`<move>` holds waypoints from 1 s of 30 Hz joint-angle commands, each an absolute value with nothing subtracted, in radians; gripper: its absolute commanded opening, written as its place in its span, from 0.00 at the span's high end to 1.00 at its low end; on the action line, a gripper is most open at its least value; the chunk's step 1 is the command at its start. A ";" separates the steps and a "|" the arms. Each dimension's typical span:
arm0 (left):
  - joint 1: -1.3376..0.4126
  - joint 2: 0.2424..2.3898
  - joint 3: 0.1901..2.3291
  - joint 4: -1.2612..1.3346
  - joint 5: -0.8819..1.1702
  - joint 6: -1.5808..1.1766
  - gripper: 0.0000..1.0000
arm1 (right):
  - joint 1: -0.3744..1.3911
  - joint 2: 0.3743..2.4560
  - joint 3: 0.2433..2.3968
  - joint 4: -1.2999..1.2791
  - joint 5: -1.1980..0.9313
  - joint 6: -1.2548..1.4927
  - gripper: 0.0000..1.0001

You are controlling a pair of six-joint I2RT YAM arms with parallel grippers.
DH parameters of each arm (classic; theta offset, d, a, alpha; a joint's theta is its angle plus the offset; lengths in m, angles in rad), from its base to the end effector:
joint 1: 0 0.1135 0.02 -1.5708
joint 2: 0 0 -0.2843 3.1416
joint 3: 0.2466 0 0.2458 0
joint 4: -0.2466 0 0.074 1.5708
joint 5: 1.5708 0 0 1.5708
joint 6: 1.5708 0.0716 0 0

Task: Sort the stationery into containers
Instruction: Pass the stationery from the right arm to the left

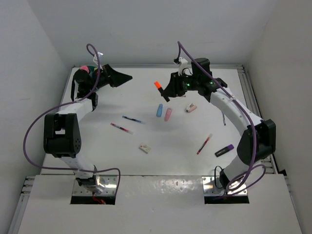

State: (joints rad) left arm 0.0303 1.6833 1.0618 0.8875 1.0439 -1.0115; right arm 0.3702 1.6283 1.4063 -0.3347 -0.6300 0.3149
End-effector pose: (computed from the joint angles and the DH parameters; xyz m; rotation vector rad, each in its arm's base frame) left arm 0.3885 -0.0501 0.3349 0.2008 1.6053 -1.4528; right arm 0.3521 0.1819 0.3337 -0.4504 2.1477 1.0656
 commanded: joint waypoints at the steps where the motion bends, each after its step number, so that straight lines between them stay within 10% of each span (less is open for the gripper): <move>1: 0.011 1.591 1.042 1.045 1.063 -1.118 0.29 | 0.411 1.632 1.445 -0.279 -0.687 0.425 1.00; 21: -0.156 1.569 1.077 0.655 1.051 -0.859 0.33 | 0.499 1.693 1.536 -0.290 -0.696 0.445 1.00; 30: -0.160 1.565 1.037 0.808 1.066 -0.965 0.52 | 0.505 1.709 1.542 -0.278 -0.712 0.465 1.00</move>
